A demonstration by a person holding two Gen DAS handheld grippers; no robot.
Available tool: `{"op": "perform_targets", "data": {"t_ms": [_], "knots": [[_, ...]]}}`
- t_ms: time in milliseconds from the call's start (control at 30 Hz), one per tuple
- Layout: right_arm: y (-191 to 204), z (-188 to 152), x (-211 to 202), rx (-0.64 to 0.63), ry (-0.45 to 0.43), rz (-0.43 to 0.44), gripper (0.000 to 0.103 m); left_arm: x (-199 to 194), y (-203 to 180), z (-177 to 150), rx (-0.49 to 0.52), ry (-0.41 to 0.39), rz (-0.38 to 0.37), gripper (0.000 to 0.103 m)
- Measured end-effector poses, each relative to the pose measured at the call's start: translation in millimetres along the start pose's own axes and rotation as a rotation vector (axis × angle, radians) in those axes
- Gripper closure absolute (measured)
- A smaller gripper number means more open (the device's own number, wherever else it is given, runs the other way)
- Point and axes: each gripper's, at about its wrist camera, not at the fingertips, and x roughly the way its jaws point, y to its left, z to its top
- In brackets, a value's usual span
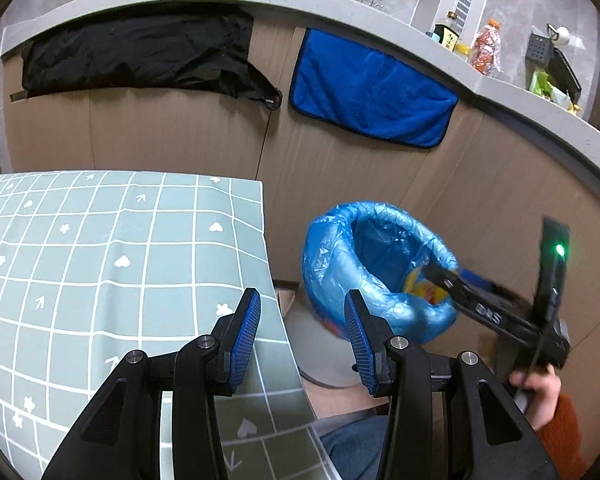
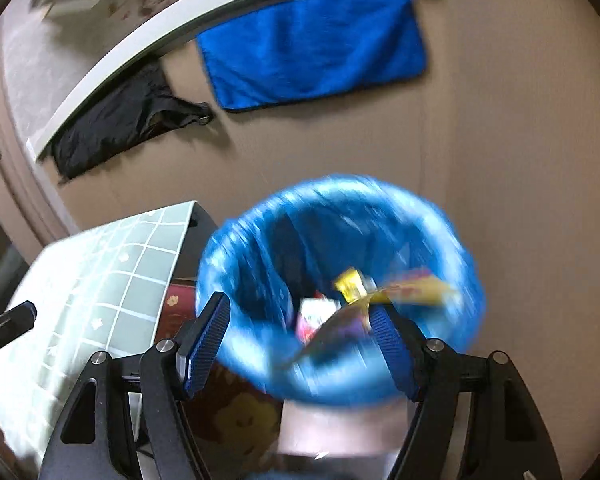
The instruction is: Collect trash
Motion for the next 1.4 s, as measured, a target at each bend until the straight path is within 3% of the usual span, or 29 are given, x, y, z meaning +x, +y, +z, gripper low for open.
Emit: {"op": "perform_targets", "data": {"t_ms": [167,333,567,833,900,1167,1400], "knots": [[32,22,37,-0.132,0.014,0.030,0.036,17,10,2,-0.021,0.025,0.018,0.058],[33,18,24,-0.119,-0.016,0.037,0.036,17,10,0,0.002,0.016,0.033,0.058],[11,-4,-59,0.067,-0.050,0.042,0.036,-16,-10,-19,0.075,-0.009,0.017,0.058],[73,-50,-166,-0.074,-0.129,-0.055,0.033,-103,-34,-52,0.175,-0.075,0.058,0.058],[90,-65,-185,-0.106,-0.137,-0.041,0.033,-125,-40,-61,0.197,-0.107,0.064,0.058],[111,-110,-238,-0.035,-0.182,0.054,0.033,-197,-41,-93,0.190,-0.211,0.172,0.058],[128,-121,-247,-0.090,-0.198,0.026,0.033,-215,-36,-110,0.170,-0.199,0.216,0.058]]}}
